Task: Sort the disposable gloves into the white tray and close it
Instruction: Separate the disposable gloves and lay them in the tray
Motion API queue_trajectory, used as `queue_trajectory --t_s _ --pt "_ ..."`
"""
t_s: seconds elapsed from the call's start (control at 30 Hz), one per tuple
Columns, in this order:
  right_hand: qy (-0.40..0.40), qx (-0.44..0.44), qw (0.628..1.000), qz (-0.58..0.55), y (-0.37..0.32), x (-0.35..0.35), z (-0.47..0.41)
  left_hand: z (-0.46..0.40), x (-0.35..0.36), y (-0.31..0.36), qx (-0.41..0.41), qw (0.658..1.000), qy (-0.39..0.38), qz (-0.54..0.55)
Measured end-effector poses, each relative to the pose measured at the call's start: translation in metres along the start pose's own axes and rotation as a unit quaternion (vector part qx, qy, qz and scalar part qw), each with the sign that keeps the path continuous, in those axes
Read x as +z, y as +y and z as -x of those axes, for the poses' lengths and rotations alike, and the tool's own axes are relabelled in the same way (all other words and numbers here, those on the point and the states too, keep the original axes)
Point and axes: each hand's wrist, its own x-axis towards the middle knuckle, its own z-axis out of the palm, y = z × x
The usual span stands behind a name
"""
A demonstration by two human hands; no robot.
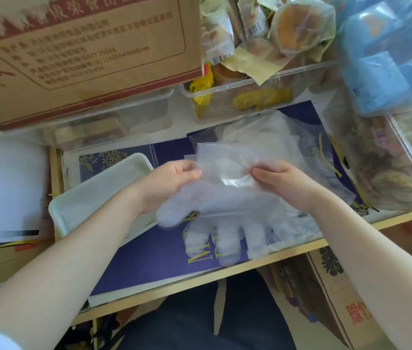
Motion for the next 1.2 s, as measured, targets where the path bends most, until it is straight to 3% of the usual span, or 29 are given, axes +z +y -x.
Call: queue_trajectory --t_s 0.2,0.43,0.57,0.7,0.83,0.93,1.03,1.2 --pt "-0.057 -0.057 0.993 0.083 -0.010 0.010 0.005 -0.001 -0.008 0.011 -0.015 0.998 0.030 0.047" --pt "-0.020 -0.071 0.992 0.103 -0.017 0.021 0.003 0.004 -0.001 0.019 0.040 0.999 0.009 -0.013" --pt "0.055 -0.076 0.992 0.081 -0.009 0.018 0.001 0.006 -0.004 0.018 0.079 0.996 -0.009 -0.026" --pt "-0.077 -0.045 0.995 -0.054 -0.004 0.003 -0.002 0.019 -0.009 0.030 0.124 0.987 -0.086 -0.054" --pt "-0.176 -0.087 0.980 -0.036 -0.019 0.004 -0.003 0.027 -0.014 0.043 0.122 0.983 -0.128 -0.051" --pt "-0.148 -0.107 0.983 -0.016 -0.033 0.012 0.001 0.028 -0.018 0.046 0.139 0.985 -0.097 -0.038" --pt "-0.186 -0.112 0.973 -0.073 -0.032 0.015 0.011 0.023 -0.024 0.043 0.158 0.987 -0.030 -0.005" --pt "-0.123 -0.020 0.989 -0.083 -0.032 0.023 0.021 0.013 -0.020 0.036 0.148 0.985 0.082 0.013"
